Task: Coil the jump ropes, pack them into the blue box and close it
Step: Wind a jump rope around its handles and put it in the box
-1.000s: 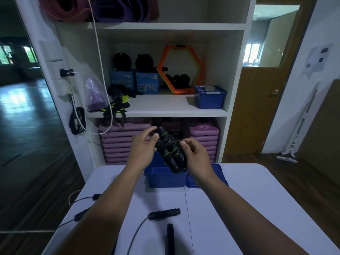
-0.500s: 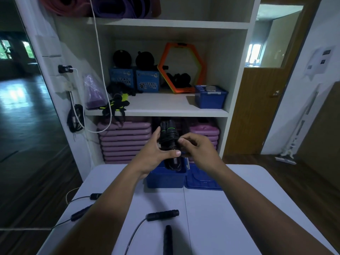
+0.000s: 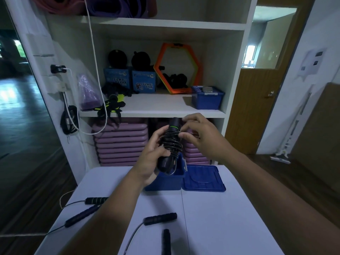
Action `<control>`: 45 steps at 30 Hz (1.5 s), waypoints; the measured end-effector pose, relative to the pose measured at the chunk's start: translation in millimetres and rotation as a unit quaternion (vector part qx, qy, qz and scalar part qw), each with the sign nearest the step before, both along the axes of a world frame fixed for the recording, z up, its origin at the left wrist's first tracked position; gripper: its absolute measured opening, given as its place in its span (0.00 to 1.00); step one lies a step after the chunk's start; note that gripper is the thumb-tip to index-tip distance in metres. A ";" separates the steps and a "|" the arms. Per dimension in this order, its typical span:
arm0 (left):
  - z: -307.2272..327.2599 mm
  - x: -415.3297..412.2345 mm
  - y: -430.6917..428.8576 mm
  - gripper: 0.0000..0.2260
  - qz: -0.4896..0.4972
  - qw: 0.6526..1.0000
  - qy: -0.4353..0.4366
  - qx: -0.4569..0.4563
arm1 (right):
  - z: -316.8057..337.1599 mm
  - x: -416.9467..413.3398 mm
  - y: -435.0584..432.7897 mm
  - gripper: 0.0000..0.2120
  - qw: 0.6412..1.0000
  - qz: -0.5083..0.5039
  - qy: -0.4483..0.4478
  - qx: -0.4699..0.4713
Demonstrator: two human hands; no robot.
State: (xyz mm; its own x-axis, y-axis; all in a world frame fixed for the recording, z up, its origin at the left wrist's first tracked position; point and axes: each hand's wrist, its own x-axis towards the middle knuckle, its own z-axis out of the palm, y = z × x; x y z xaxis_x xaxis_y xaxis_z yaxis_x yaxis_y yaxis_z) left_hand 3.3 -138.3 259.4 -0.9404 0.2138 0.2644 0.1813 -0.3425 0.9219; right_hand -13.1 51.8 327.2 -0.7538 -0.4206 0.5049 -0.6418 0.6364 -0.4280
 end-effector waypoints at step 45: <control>18.8 28.2 0.4 0.20 -0.003 0.996 0.044 -0.074 | -15.7 20.0 23.5 0.12 0.898 0.110 -0.259 -0.338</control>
State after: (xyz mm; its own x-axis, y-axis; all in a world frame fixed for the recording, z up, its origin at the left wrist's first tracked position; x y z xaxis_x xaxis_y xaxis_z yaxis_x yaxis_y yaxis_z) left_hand 31.5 -137.9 278.3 -0.9136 0.2613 0.3116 0.2630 -0.2050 0.9428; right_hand 6.9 75.3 311.6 -0.8970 -0.3177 0.3074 -0.3246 0.0010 -0.9459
